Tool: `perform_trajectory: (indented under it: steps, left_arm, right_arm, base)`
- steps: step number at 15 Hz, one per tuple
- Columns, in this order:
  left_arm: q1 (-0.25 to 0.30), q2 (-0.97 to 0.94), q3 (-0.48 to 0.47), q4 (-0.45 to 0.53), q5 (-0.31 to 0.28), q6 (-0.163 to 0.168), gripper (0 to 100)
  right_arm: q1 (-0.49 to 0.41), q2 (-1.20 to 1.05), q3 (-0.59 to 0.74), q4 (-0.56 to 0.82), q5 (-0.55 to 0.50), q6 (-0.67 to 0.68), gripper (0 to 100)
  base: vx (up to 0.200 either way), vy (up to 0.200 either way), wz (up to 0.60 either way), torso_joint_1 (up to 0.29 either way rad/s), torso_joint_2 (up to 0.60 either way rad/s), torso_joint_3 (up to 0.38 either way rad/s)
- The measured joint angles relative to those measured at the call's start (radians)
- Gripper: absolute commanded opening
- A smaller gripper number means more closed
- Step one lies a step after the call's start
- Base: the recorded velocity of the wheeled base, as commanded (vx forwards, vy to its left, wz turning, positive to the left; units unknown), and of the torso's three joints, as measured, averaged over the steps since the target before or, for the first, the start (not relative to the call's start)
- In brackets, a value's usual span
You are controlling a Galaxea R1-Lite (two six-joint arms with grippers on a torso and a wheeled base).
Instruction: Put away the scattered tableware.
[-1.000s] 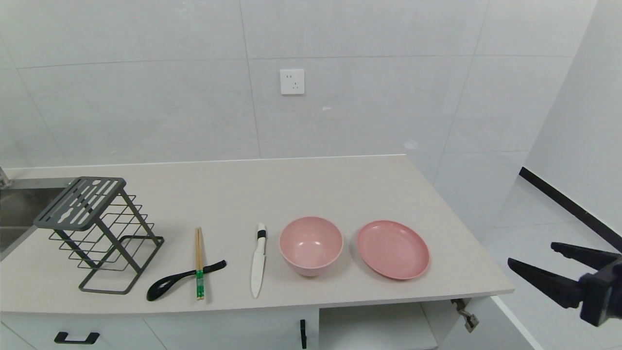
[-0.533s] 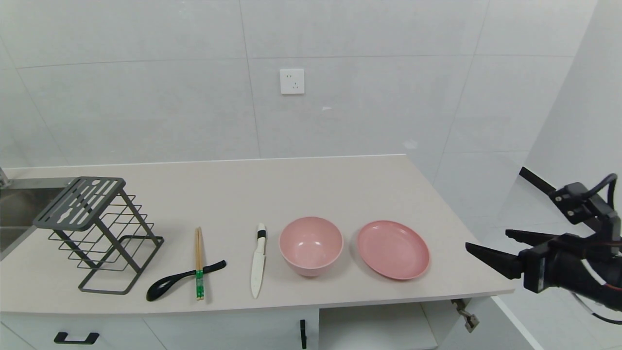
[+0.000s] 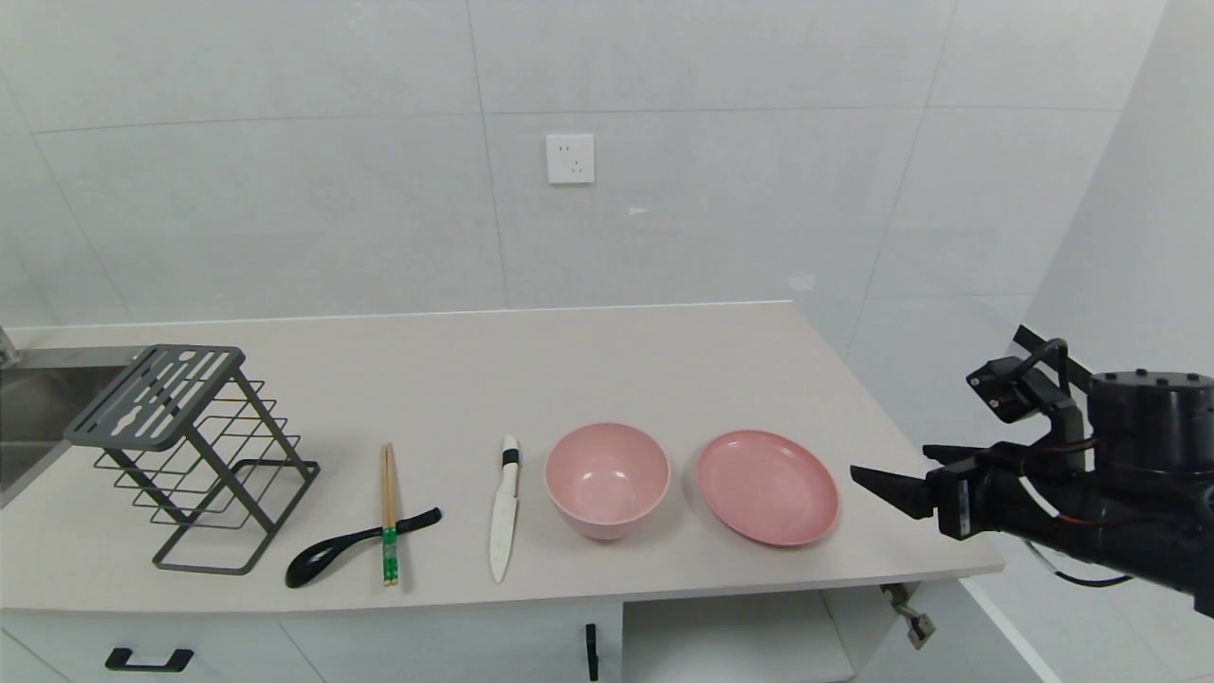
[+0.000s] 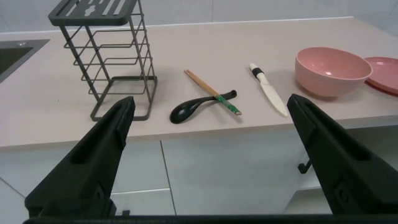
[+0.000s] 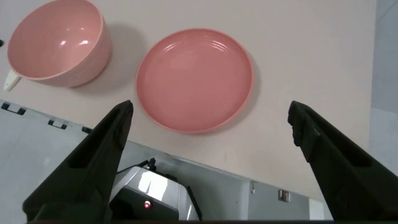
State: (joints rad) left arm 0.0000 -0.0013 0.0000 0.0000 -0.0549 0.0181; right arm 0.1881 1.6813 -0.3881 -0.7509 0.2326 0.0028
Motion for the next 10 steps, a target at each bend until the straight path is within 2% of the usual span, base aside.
perform_trajectory:
  steps: [10]
  left_arm:
    - [0.0,0.0,0.0,0.0,0.0,0.0,100]
  right_arm:
    - [0.001,0.266,-0.076,-0.162,-0.005,0.0,100]
  base:
    - [0.0,0.0,0.0,0.0,0.0,0.0]
